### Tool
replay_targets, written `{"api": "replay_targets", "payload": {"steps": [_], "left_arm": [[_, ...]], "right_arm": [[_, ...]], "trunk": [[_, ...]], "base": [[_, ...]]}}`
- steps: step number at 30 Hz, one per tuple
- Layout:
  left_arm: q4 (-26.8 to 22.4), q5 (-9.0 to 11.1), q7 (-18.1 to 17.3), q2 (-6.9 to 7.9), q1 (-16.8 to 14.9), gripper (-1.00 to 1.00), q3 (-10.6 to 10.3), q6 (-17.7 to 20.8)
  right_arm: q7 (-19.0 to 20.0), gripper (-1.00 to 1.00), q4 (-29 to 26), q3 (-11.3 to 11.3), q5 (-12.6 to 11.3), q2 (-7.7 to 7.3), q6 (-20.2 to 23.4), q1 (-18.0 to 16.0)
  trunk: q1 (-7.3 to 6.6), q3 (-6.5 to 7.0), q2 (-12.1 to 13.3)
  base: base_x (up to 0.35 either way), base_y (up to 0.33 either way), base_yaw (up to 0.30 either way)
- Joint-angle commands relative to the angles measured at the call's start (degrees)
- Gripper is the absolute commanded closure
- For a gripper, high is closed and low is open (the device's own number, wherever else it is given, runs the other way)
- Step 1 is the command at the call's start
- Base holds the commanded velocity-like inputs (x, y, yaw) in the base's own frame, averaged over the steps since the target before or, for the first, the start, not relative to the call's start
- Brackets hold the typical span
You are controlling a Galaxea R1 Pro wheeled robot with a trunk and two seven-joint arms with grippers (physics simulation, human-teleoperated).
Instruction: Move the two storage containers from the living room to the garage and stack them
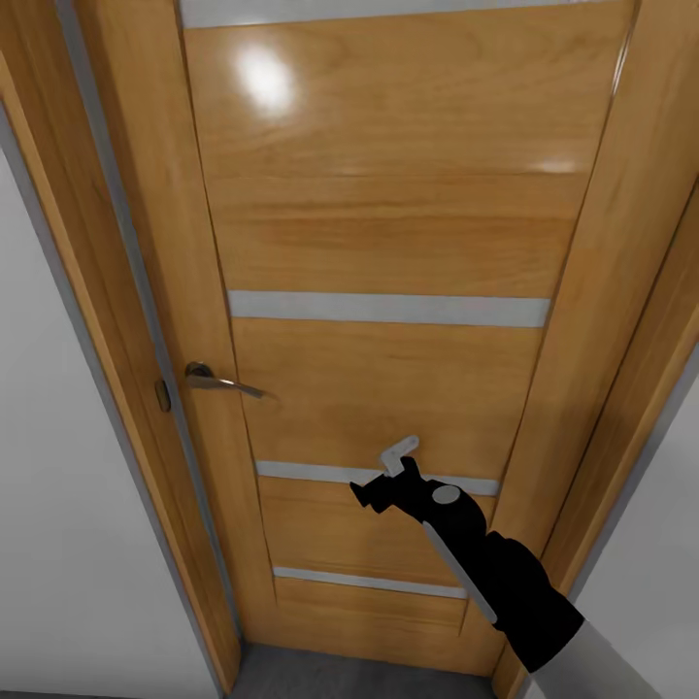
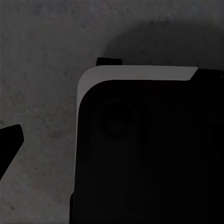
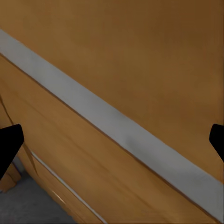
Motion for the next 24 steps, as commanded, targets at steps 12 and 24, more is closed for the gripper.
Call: {"api": "replay_targets", "payload": {"steps": [12, 24], "left_arm": [[0.0, 0.5, -0.1, 0.0, 0.0, -1.0, 0.0, -0.1], [0.0, 0.4, -0.1, 0.0, 0.0, -1.0, 0.0, -0.1]], "right_arm": [[-1.8, -1.0, 0.4, 0.1, 0.8, 0.6, 2.6, -0.1], [-1.4, -1.0, -6.8, 0.2, 1.4, 0.44, 5.6, -0.1]], "trunk": [[0.0, -0.05, 0.0], [0.0, -0.05, 0.0]], "base": [[0.0, 0.0, 0.0], [0.0, 0.0, 0.0]]}}
